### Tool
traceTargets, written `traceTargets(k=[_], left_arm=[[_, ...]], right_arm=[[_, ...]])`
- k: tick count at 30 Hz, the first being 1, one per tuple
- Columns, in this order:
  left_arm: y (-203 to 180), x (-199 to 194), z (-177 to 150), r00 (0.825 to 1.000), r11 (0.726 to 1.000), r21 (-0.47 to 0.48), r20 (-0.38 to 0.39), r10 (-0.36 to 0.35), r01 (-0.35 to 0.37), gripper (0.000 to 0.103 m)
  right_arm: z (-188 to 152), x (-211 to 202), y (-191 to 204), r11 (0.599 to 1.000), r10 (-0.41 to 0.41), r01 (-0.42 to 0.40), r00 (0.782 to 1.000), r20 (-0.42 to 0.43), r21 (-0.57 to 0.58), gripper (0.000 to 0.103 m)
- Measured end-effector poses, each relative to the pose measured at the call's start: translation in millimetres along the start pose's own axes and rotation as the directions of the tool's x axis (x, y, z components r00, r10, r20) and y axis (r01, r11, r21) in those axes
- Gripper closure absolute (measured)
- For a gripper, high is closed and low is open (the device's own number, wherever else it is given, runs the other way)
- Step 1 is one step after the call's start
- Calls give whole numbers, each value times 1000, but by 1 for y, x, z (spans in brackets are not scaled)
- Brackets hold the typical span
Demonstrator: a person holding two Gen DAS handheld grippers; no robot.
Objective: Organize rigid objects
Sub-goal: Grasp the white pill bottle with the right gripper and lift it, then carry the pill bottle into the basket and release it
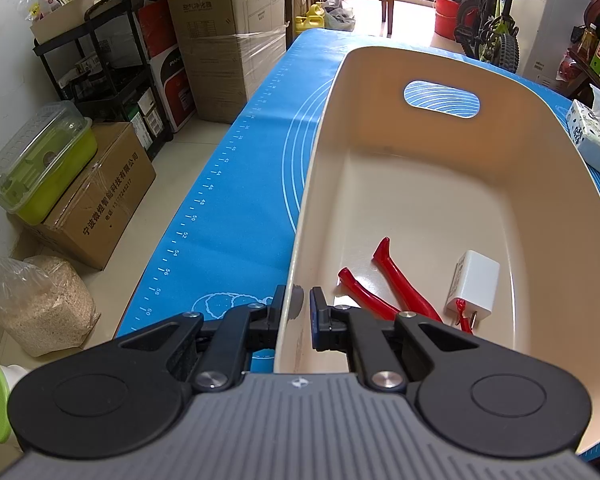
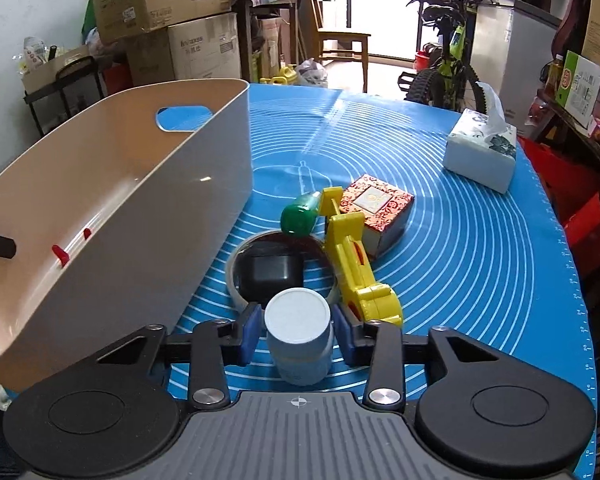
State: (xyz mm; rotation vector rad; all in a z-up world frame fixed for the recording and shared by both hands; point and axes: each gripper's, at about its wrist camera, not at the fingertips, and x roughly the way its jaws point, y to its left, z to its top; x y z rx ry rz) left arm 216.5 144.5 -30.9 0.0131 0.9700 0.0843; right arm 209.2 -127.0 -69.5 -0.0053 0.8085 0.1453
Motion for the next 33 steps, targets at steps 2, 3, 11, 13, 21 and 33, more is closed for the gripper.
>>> traceTargets(k=[2, 3, 11, 13, 21, 33], left_arm=[[0, 0, 0, 1000, 1000, -1, 0, 0, 0, 90], [0, 0, 0, 1000, 1000, 0, 0, 1, -1, 90], [-1, -1, 0, 1000, 1000, 2, -2, 2, -2, 90], [-2, -1, 0, 1000, 1000, 3, -1, 2, -2, 90], [-1, -1, 1, 1000, 1000, 2, -3, 2, -2, 90], [1, -2, 2, 1000, 1000, 3, -3, -2, 2, 90]], right_arm=[[-1, -2, 0, 1000, 3, -3, 1000, 4, 1, 60], [-2, -2, 1, 1000, 0, 0, 1000, 5, -4, 60], [5, -20, 2, 1000, -31, 31, 997, 65, -3, 60], [10, -28, 3, 999, -32, 32, 995, 93, 3, 60], [38, -60, 21, 999, 31, -35, 978, 206, 14, 60], [63, -71, 68, 992, 128, -120, 954, 273, -45, 63]])
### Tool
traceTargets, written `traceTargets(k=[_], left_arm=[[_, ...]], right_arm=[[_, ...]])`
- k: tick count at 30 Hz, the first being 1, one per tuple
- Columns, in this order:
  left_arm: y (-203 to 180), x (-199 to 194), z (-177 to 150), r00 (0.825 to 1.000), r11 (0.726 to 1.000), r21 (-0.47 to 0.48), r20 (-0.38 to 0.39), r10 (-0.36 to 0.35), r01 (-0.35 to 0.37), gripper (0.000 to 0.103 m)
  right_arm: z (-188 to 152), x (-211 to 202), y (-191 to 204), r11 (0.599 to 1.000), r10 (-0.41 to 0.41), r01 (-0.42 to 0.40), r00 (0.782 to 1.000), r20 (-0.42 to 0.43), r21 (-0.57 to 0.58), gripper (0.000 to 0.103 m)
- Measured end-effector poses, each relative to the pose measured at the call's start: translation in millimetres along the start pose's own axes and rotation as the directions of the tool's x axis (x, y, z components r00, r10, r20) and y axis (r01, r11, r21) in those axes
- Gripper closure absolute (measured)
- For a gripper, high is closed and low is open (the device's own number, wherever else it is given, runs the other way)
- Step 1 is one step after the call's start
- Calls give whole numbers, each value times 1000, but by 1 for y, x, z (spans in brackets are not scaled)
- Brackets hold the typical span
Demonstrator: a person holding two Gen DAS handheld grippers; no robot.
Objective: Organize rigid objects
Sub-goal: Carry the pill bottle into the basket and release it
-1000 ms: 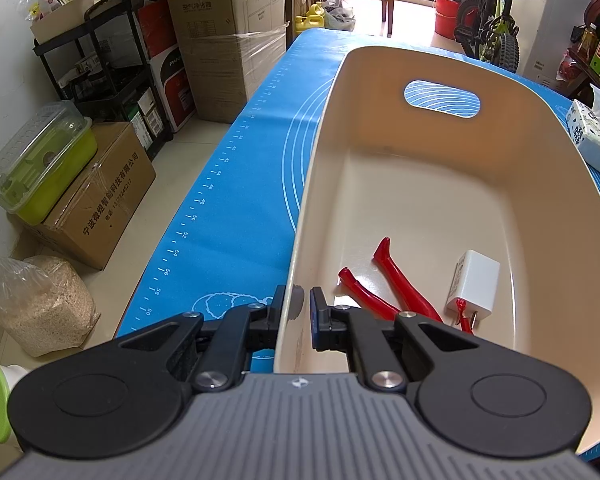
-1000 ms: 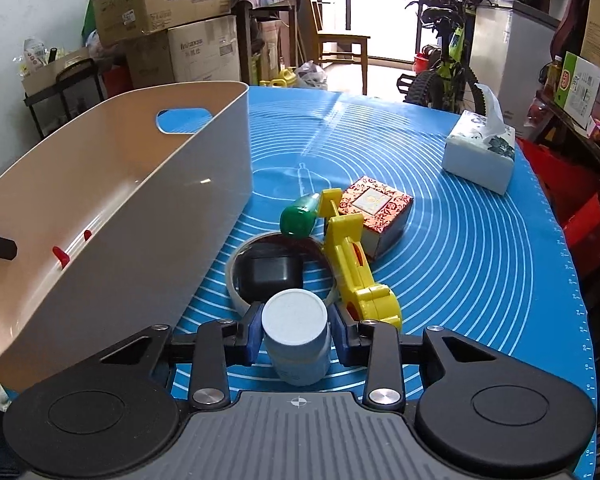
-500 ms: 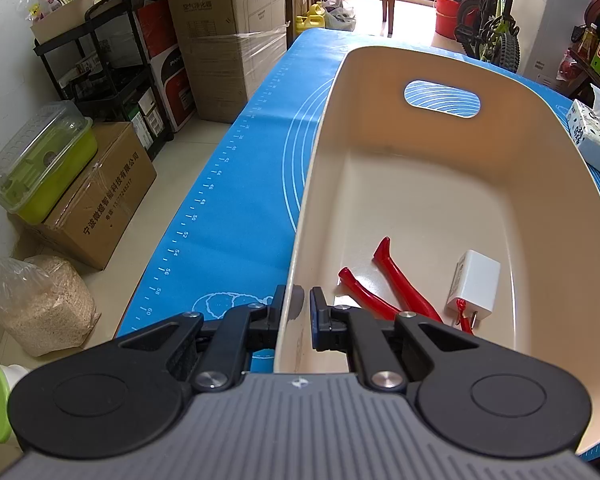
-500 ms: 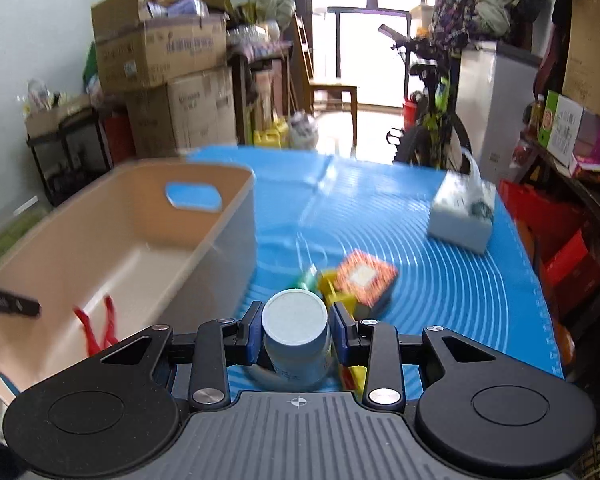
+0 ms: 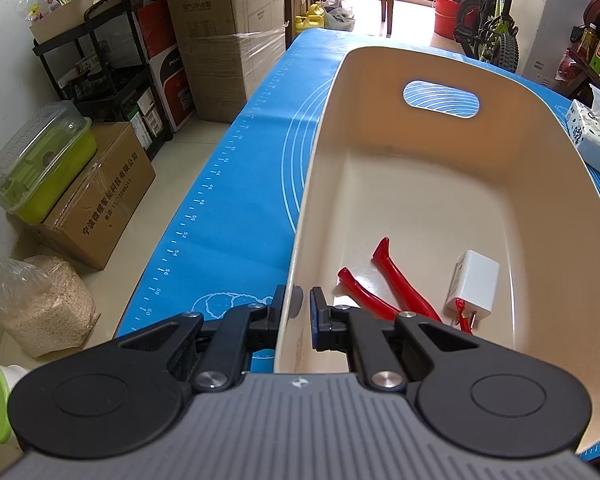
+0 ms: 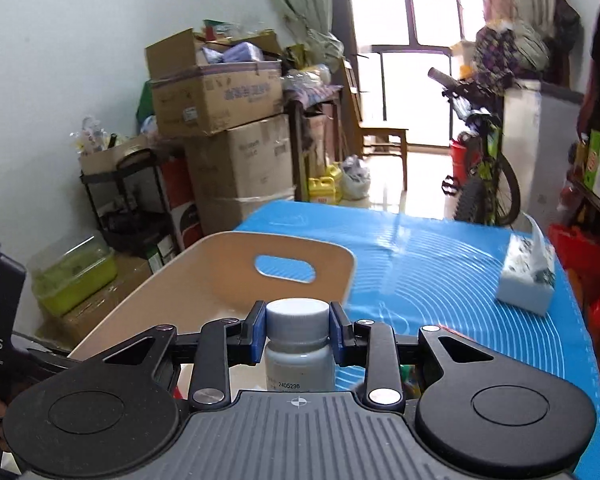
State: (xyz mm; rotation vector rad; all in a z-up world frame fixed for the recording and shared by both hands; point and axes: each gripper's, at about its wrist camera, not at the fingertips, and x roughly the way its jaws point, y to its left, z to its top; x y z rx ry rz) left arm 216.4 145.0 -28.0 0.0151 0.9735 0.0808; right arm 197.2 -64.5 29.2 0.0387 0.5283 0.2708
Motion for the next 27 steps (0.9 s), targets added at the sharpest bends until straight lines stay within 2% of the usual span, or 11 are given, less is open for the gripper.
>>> traceTargets(k=[8, 18, 23, 24, 25, 27], left_arm=[[1, 0, 1, 1000, 1000, 0, 0, -3, 3, 90], [1, 0, 2, 1000, 1000, 0, -1, -3, 3, 90], [-1, 1, 1, 1000, 1000, 1, -1, -4, 4, 90], [-1, 2, 0, 1000, 1000, 2, -1, -4, 4, 90], [-1, 2, 0, 1000, 1000, 1, 0, -5, 5, 90], [-2, 2, 0, 1000, 1000, 2, -1, -6, 6, 90]], right_arm=[[-1, 7, 19, 998, 56, -56, 998, -24, -12, 63], [-33, 37, 46, 992, 84, -101, 976, -199, -74, 63], [-43, 39, 46, 990, 93, -115, 967, -238, -80, 63], [-42, 38, 46, 990, 98, -118, 966, -239, -75, 62], [-42, 37, 45, 990, 101, -120, 967, -234, -69, 54], [-39, 35, 43, 991, 107, -123, 969, -224, -58, 49]])
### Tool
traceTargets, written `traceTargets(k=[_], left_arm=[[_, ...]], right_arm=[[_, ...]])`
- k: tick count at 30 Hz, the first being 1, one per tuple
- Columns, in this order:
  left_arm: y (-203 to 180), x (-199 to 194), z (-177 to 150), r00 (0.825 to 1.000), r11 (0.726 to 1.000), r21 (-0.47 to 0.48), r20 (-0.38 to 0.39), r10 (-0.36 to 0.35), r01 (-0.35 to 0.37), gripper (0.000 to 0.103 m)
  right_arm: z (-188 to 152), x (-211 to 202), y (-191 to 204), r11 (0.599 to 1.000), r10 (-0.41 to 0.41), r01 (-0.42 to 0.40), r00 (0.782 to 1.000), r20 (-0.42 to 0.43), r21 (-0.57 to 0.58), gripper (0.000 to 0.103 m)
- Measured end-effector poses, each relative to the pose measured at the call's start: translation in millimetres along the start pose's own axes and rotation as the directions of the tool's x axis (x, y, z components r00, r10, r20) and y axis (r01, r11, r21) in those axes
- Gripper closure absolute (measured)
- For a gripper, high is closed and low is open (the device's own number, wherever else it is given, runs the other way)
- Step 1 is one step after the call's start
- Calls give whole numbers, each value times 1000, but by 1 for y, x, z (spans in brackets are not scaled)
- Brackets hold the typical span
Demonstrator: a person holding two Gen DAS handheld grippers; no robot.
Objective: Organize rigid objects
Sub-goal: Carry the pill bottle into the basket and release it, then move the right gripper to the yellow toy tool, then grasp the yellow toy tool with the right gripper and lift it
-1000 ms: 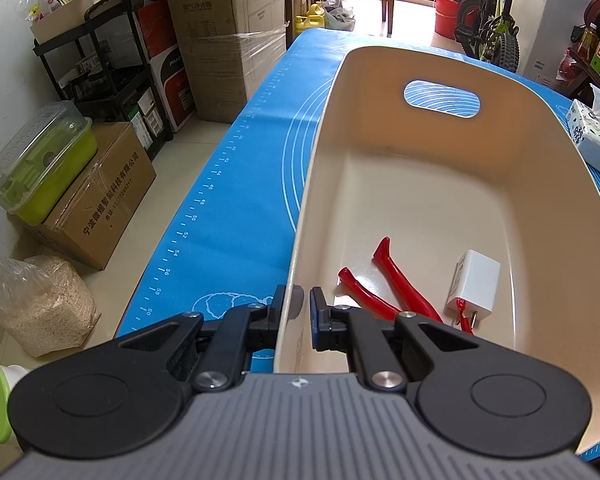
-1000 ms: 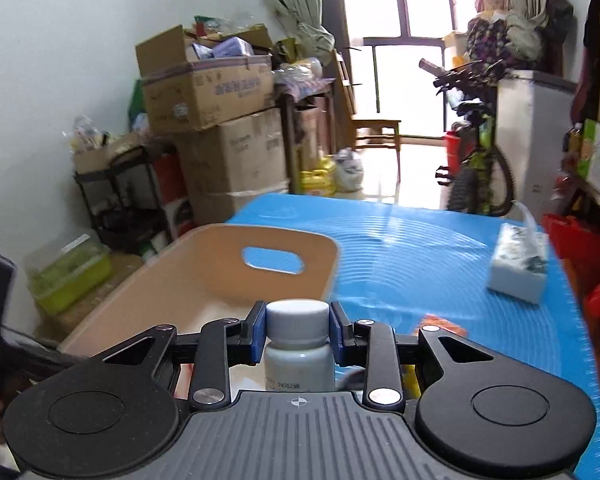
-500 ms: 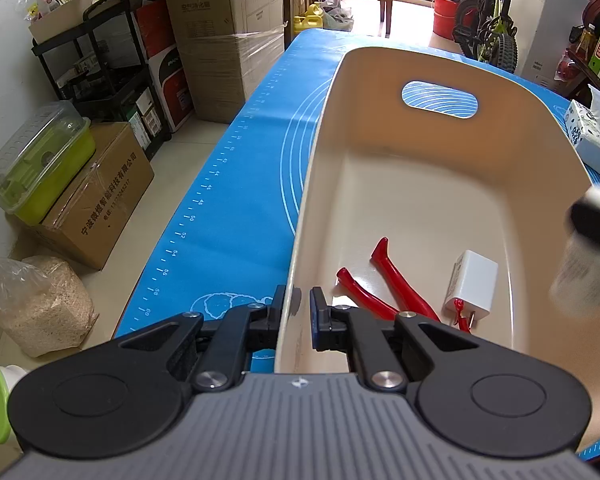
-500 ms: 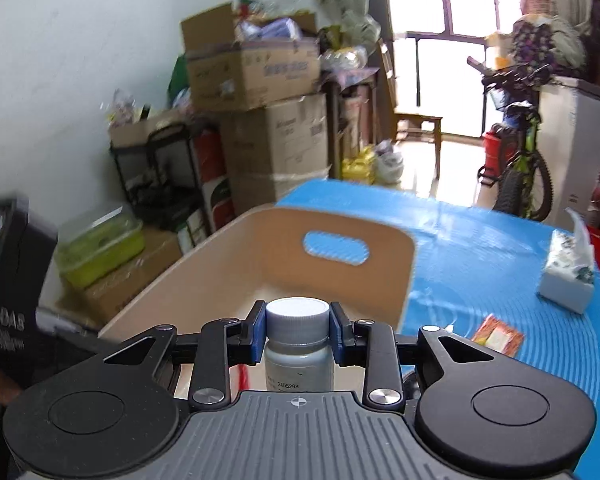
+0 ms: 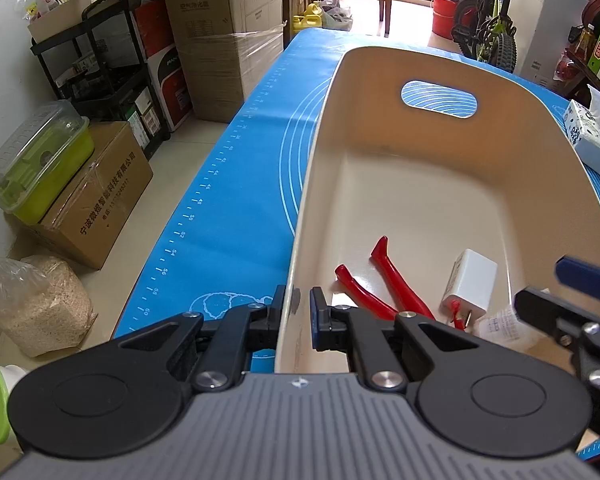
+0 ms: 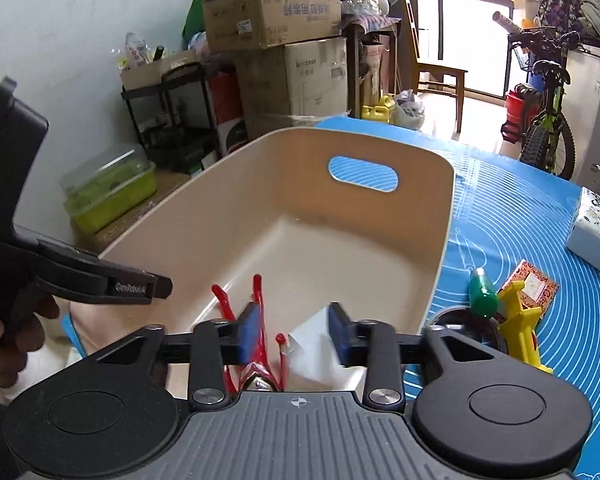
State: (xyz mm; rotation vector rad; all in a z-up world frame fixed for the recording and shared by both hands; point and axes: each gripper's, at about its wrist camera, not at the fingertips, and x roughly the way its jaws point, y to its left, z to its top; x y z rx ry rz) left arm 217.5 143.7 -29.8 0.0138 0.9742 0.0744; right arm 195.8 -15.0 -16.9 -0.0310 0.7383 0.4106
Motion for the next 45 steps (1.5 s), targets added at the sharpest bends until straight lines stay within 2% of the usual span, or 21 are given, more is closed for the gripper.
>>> traceTargets(k=[8, 14, 22, 30, 41, 43, 45], left_arm=[[0, 0, 0, 1000, 1000, -1, 0, -1, 1, 90], [0, 0, 0, 1000, 1000, -1, -1, -1, 1, 90], [0, 0, 1, 1000, 1000, -1, -1, 0, 0, 90], [0, 0, 0, 1000, 1000, 0, -2, 1, -1, 90], [1, -1, 1, 1000, 1000, 5, -4, 2, -2, 90], [1, -1, 1, 1000, 1000, 5, -4, 2, -2, 90], [1, -1, 1, 1000, 1000, 5, -4, 2, -2, 90]], right_arm=[[12, -31, -20, 998, -39, 34, 993, 115, 46, 28], [17, -45, -58, 987, -130, 113, 978, 163, 114, 27], [0, -37, -113, 958, -250, 232, 964, 96, 168, 27], [-30, -10, -146, 940, -328, 328, 945, -16, 91, 27], [-39, 26, -151, 948, -311, 315, 947, -83, 34, 28], [-39, 30, -148, 950, -307, 310, 948, -88, 21, 31], [-38, 34, -148, 955, -294, 298, 951, -99, 18, 41]])
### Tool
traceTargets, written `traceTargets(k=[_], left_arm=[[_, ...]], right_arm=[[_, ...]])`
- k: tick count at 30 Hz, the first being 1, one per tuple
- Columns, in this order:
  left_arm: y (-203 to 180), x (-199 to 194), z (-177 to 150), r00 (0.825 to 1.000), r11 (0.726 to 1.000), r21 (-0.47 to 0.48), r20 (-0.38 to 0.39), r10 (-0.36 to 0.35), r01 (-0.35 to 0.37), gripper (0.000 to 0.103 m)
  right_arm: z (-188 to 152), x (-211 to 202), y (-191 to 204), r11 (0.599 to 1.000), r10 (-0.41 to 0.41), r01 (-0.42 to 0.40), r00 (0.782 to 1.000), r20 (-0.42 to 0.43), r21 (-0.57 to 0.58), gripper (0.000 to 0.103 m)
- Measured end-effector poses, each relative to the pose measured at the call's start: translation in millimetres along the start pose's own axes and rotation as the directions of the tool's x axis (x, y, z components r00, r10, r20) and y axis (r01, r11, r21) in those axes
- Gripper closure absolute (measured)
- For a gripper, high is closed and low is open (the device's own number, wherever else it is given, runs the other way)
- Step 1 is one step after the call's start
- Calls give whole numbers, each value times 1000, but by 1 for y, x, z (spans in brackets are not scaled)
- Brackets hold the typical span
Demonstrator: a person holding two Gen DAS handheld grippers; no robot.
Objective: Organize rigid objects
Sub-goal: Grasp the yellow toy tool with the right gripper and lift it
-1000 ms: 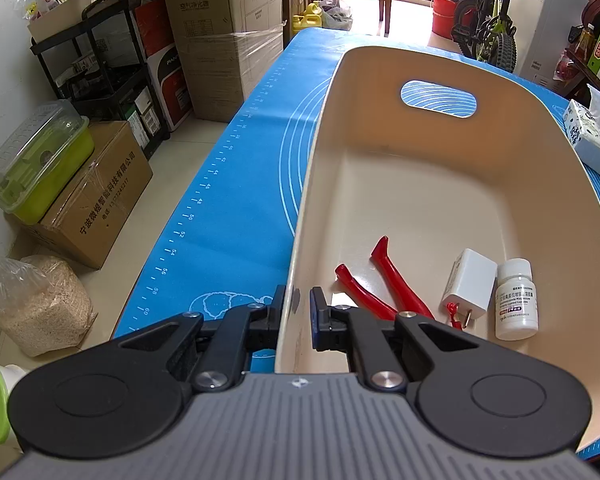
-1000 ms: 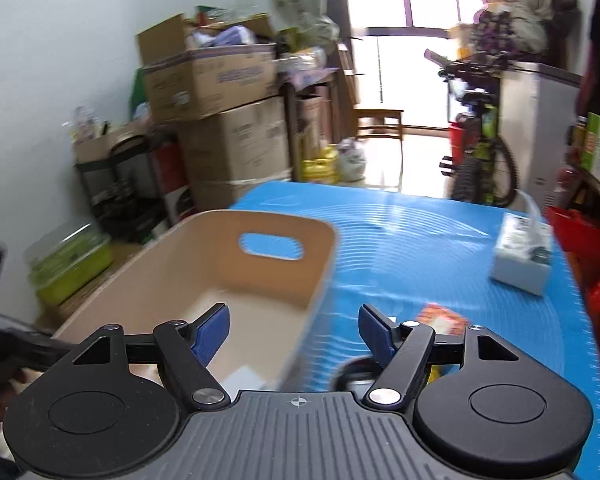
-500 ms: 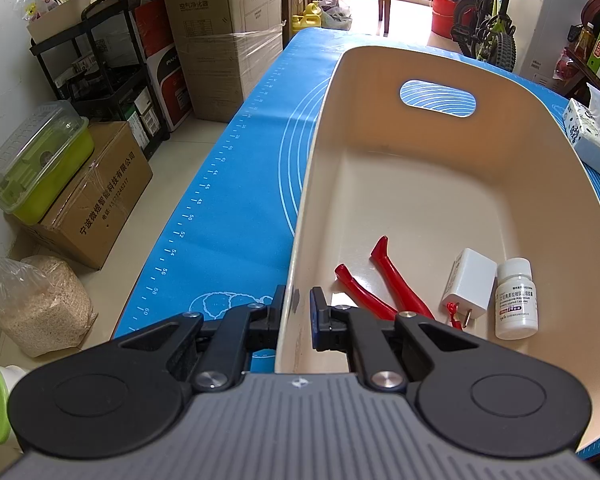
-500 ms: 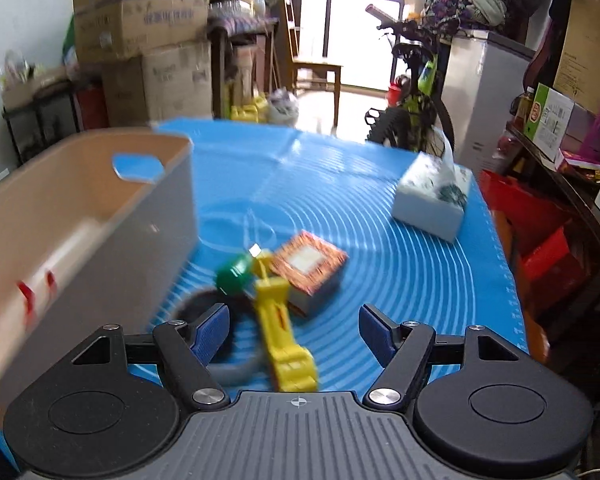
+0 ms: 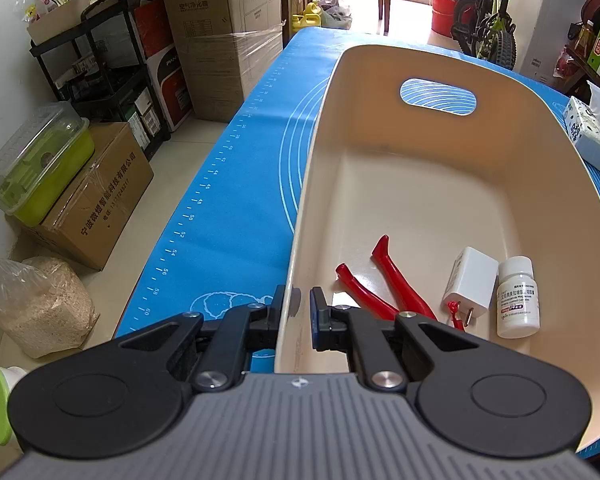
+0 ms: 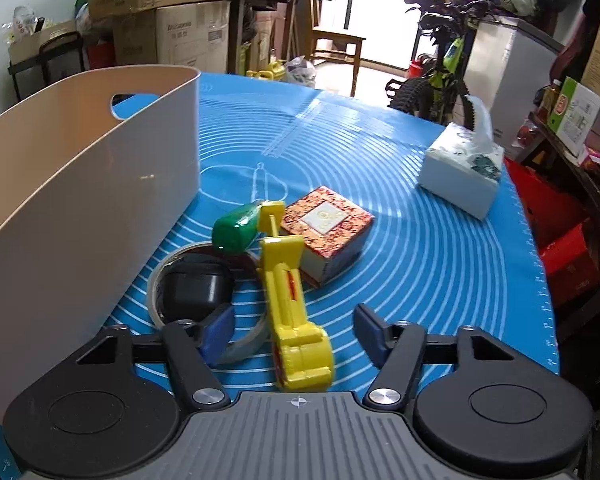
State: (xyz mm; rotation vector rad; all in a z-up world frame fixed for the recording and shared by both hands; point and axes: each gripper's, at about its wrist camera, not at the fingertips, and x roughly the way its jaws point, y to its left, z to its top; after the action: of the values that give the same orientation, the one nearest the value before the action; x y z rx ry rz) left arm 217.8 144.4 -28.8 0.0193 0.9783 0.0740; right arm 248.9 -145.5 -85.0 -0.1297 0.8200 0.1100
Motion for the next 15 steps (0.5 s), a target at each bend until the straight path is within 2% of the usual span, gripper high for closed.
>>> traceTargets(k=[1, 3, 4, 8, 15], left_arm=[[0, 0, 0, 1000, 1000, 0, 0, 0, 0, 90], [0, 0, 0, 1000, 1000, 0, 0, 0, 0, 90], [0, 0, 0, 1000, 1000, -1, 0, 0, 0, 90], [1, 0, 0, 1000, 1000, -1, 0, -2, 2, 90], [1, -1, 0, 1000, 1000, -1, -1, -5, 5, 90]], right_arm=[[1, 2, 1, 1000, 7, -7, 1000, -12, -1, 50], [1, 3, 1, 1000, 27, -27, 999, -19, 1, 59], [0, 1, 1, 1000, 30, -30, 999, -14, -3, 68], [-5, -7, 6, 999, 9, -9, 1000, 1, -36, 69], [-12, -28, -4, 999, -14, 13, 999, 35, 33, 69]])
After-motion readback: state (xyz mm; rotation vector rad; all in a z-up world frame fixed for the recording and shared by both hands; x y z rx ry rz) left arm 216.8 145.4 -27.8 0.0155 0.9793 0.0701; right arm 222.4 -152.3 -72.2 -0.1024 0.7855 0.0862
